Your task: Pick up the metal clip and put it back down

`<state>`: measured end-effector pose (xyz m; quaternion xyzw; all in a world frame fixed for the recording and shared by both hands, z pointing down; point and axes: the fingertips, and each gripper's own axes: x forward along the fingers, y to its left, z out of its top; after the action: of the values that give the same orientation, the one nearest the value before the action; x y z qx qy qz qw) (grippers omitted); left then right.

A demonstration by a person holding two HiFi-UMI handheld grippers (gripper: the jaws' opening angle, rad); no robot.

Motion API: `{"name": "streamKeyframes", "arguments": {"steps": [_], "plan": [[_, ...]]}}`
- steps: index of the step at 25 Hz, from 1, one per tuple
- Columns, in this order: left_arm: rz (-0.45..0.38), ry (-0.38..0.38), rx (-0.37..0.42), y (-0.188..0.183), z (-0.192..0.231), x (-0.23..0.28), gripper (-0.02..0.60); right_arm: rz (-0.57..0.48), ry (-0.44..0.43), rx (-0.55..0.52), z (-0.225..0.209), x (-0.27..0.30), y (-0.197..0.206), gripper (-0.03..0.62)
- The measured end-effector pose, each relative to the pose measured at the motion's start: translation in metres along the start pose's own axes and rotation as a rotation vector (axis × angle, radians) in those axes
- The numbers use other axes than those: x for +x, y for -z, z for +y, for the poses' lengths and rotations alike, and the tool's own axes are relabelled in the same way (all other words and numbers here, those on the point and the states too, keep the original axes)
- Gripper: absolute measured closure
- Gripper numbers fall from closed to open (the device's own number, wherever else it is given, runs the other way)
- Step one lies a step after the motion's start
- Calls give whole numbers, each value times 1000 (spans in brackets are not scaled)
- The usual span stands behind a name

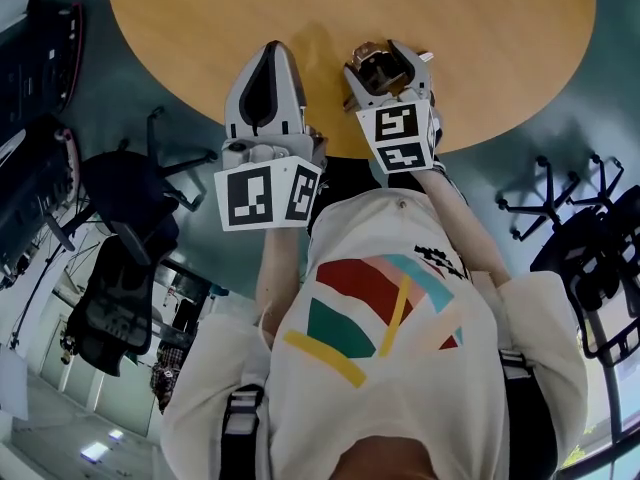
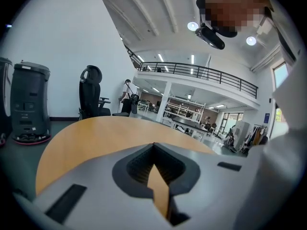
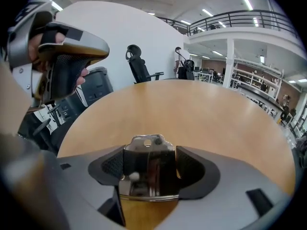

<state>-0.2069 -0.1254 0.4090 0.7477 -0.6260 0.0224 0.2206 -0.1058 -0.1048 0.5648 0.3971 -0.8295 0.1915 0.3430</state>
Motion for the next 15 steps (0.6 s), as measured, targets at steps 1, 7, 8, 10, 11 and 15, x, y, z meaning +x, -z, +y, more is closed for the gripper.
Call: {"name": "streamKeyframes", "arguments": {"steps": [1,7,8,10,11,15], "plan": [[3,3,0,1,-1,1,538,6,-1,-5,0,0,0,273],[-9,-13,2,-4,1,2,538,-8,-28,18,0,-2,-4,290],[-18,-14,5,-8,2,0,538,-22,-43,41,1,-4,-9,290],[-44,-14,16,-20,-1,-6,538,-70,-53,63,0,-17,-28,290],[-61,-12,24,-29,-4,-9,538,-105,-47,55,-2,-27,-42,290],[-146,-5,62,-78,-16,-15,538,-291,-18,7,-12,-74,-120,290]]}}
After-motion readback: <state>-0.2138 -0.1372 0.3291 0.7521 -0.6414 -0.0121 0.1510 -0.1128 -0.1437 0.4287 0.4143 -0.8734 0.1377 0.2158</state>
